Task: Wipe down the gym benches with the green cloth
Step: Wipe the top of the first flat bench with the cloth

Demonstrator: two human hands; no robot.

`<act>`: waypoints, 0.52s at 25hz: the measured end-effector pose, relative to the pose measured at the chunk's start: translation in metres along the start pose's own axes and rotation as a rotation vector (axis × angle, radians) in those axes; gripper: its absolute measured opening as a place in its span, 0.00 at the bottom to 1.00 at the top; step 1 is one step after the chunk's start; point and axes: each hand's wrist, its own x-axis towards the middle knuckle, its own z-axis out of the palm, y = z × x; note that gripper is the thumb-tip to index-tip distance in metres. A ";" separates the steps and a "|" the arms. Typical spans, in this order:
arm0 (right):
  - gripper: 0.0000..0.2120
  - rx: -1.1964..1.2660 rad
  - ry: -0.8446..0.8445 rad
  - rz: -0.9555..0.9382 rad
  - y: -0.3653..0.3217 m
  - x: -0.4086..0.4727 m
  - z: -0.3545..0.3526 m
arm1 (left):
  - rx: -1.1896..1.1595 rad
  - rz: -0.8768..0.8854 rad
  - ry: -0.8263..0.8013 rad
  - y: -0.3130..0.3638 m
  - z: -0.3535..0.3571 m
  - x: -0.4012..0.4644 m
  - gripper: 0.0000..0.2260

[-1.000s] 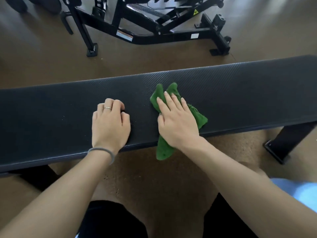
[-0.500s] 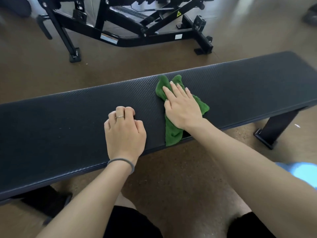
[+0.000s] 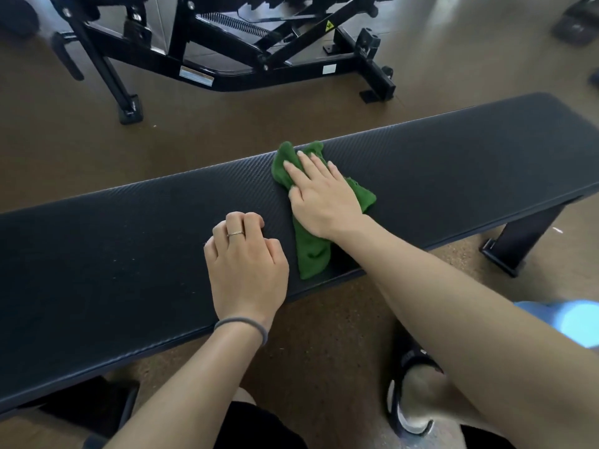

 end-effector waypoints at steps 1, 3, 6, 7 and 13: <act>0.28 0.003 0.012 0.006 -0.003 0.006 0.001 | 0.001 -0.003 0.004 0.001 0.000 0.000 0.09; 0.28 0.001 0.032 -0.016 -0.008 -0.011 0.004 | 0.006 -0.007 0.009 0.002 0.000 -0.002 0.09; 0.28 -0.006 0.022 -0.117 -0.011 -0.057 0.010 | 0.000 0.000 0.012 0.000 0.001 -0.003 0.08; 0.28 -0.001 -0.001 -0.142 -0.010 -0.058 0.010 | -0.001 -0.003 0.012 0.000 0.000 -0.004 0.08; 0.27 -0.010 -0.017 -0.155 -0.017 0.040 0.003 | 0.033 -0.027 0.014 0.004 0.001 0.001 0.09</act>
